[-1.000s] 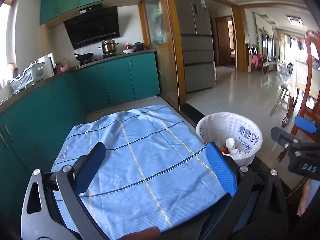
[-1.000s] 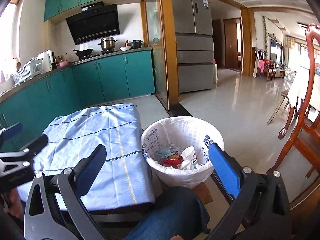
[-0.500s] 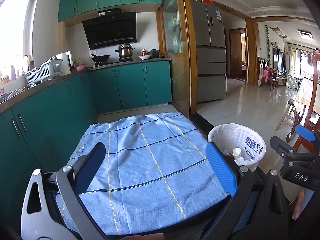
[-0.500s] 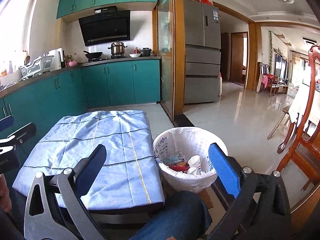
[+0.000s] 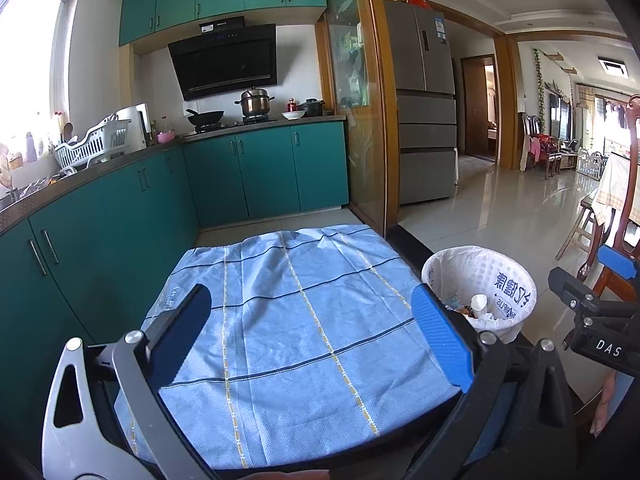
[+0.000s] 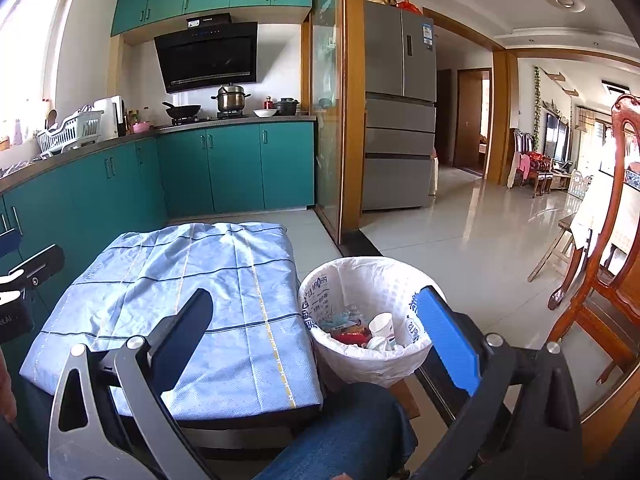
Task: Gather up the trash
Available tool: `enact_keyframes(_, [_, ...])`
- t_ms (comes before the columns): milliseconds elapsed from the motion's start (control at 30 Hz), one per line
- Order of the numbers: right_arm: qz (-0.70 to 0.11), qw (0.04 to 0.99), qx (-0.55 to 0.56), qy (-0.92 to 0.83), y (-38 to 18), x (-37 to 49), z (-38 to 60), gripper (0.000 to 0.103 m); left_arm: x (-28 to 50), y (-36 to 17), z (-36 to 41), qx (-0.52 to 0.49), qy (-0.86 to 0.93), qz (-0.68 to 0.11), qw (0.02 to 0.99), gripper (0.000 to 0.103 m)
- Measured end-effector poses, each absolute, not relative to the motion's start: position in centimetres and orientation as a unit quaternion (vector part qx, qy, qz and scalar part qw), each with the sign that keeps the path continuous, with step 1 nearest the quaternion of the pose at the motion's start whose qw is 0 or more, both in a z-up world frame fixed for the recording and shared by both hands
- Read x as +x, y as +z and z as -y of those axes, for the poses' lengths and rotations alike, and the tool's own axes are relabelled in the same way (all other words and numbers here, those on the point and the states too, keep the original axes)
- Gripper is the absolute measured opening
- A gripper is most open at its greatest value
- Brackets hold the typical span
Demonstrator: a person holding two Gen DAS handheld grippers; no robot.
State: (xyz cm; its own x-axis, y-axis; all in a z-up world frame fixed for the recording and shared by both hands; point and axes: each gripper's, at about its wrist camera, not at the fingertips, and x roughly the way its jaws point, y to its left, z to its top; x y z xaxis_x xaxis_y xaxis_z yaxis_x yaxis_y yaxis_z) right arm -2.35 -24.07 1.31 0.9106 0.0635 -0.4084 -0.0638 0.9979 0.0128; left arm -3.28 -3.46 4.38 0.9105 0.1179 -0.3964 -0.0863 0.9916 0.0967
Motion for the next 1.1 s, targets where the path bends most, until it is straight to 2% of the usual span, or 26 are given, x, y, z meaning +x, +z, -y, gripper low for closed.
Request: enact_keyframes(1100, [-0.209, 0.977, -0.009, 0.034, 1.48, -2.33, 23.45, 0.100, -3.51, 4.21, 3.10, 0.032, 0.053, -0.205, 0.977, 0.100])
